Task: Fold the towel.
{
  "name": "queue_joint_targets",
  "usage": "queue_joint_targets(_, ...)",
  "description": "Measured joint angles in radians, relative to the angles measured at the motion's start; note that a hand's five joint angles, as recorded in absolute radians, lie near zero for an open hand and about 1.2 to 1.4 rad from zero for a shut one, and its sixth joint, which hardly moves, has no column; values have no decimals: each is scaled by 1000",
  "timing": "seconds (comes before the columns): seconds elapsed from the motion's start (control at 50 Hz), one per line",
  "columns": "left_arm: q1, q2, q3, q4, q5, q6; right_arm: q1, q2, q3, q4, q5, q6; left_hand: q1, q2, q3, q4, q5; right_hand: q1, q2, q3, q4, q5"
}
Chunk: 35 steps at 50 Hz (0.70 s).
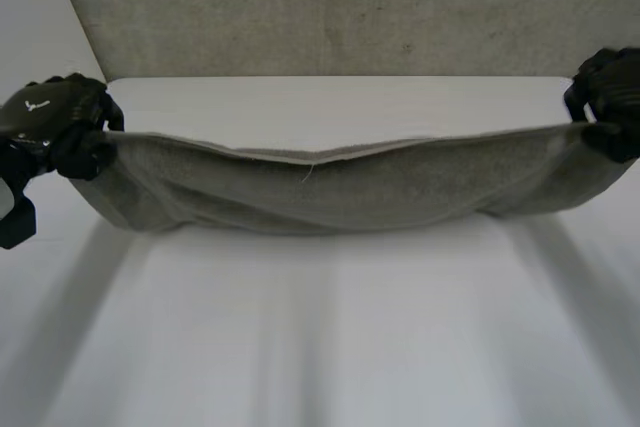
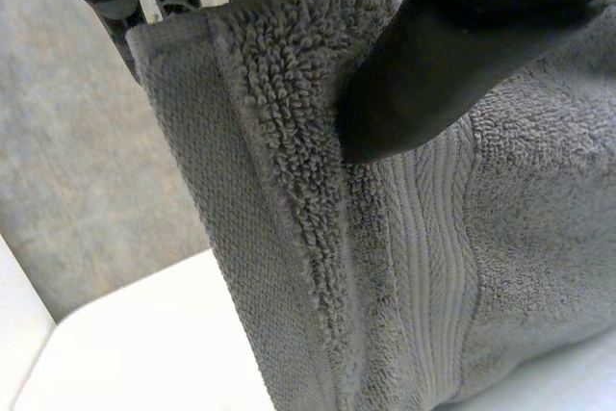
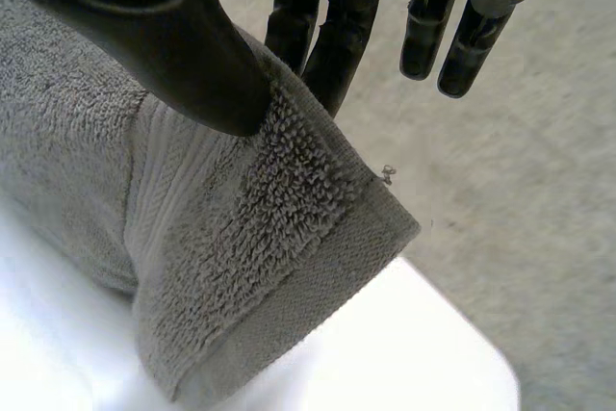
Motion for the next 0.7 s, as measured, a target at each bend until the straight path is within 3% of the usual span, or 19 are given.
queue_joint_targets(0.12,-11,-125,55,-6,-5,2,72,133,-31,10,65,-88,0,0,0,0,0,0,0,0,0,0)
queue_joint_targets(0.28,-12,-190,67,-45,0,3,84,136,16,41,101,-198,0,0,0,0,0,0,0,0,0,0)
queue_joint_targets(0.42,8,-113,22,-76,27,1,12,59,89,73,28,-235,0,3,0,0,0,0,0,0,0,0)
queue_joint_targets(0.58,67,12,-10,-124,116,-6,-92,-50,99,128,-103,-224,0,3,0,0,1,0,0,0,0,0)
queue_joint_targets(0.7,83,22,5,-135,139,-8,-118,-65,75,134,-135,-211,0,3,0,0,2,0,0,0,0,0)
